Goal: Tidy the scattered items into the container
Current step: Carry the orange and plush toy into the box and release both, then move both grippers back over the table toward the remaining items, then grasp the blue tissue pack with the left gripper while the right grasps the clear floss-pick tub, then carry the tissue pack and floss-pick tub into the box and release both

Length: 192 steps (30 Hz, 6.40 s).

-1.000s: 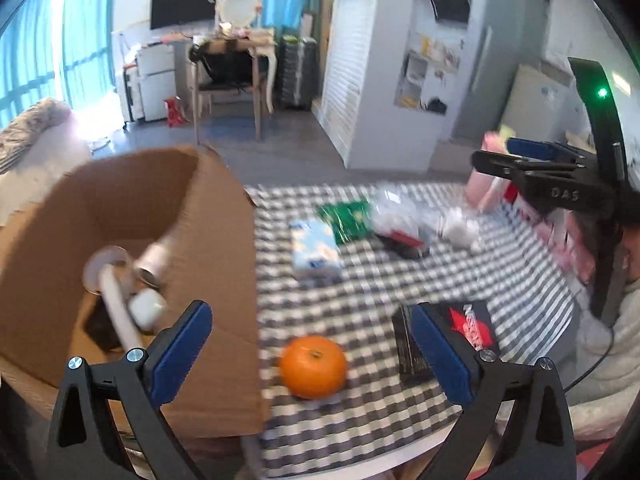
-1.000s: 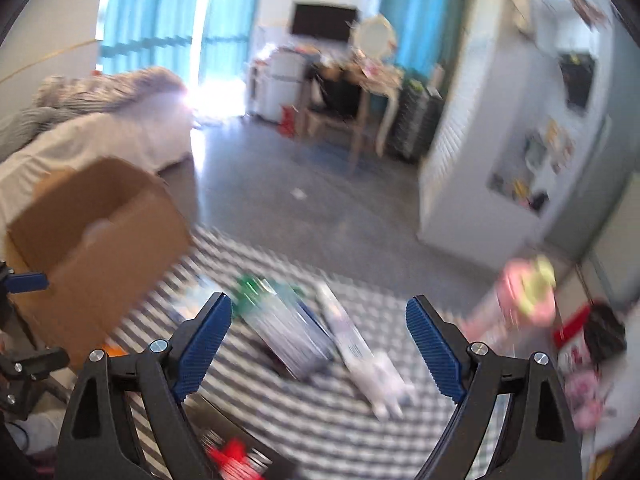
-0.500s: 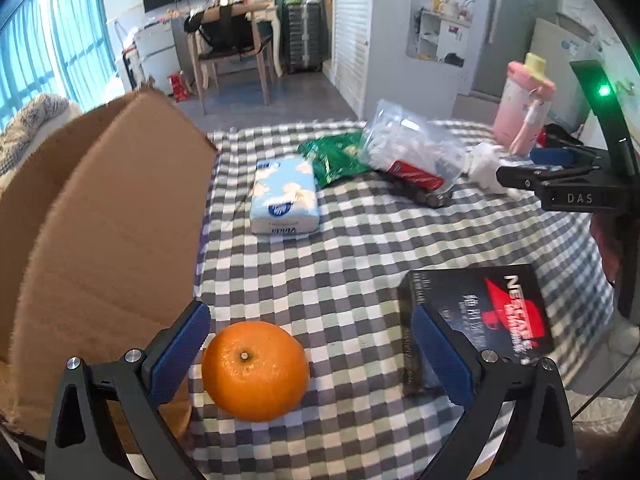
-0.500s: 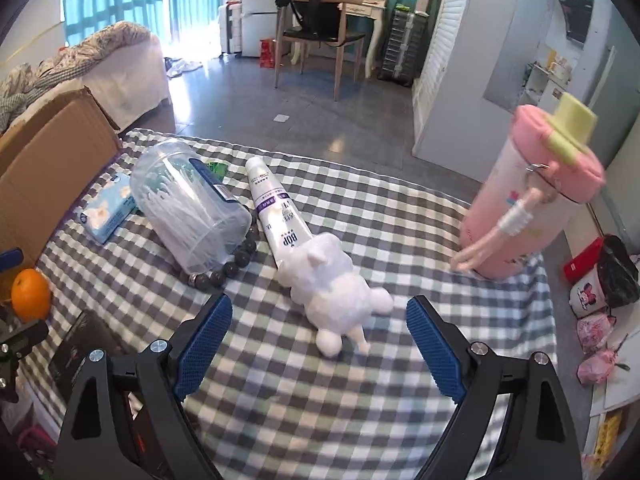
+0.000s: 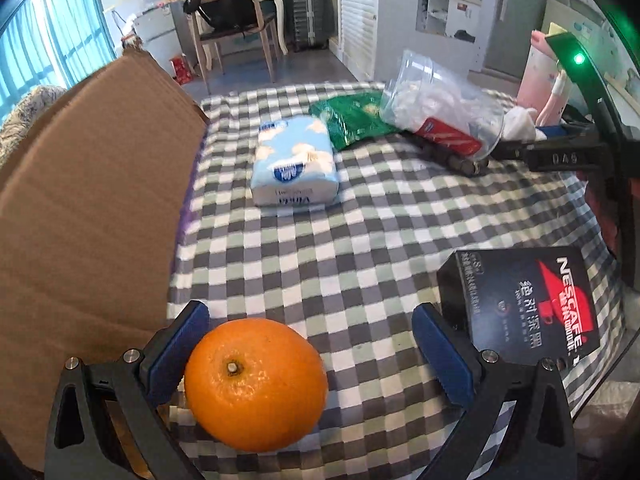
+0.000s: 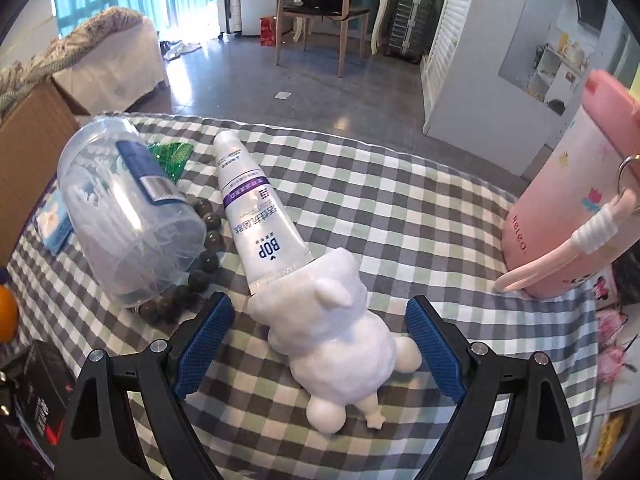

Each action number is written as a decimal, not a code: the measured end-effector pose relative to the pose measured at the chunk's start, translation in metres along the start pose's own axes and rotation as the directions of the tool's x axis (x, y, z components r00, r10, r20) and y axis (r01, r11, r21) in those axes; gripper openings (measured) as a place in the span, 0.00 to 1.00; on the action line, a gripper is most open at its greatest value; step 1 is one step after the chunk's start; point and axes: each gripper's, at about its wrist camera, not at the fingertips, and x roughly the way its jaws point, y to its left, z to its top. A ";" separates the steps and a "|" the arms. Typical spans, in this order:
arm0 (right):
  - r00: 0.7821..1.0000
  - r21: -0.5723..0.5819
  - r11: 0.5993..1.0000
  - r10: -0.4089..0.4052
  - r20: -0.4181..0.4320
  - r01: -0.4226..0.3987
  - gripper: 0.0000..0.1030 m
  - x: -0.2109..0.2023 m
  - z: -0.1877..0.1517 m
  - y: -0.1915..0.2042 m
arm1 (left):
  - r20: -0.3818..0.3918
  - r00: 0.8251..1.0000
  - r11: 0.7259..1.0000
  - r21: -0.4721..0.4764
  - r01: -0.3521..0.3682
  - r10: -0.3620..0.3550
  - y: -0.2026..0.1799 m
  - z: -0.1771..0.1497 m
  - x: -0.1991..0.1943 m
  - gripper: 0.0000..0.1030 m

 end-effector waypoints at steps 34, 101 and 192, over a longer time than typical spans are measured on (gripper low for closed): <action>0.976 0.068 0.989 0.116 0.185 -0.130 0.74 -0.101 -0.023 0.014 | -0.054 0.996 0.997 -0.041 0.066 -0.068 0.003 -0.016 -0.015 0.57; 0.930 -0.293 0.956 0.106 0.351 0.002 0.90 -0.167 0.058 0.201 | 0.205 0.961 0.948 -0.295 -0.119 0.184 0.151 0.016 -0.147 1.00; 0.964 -0.225 0.958 0.214 0.156 -0.177 0.60 -0.067 0.029 0.086 | 0.162 0.974 0.979 -0.154 -0.133 0.158 0.021 0.081 -0.066 0.51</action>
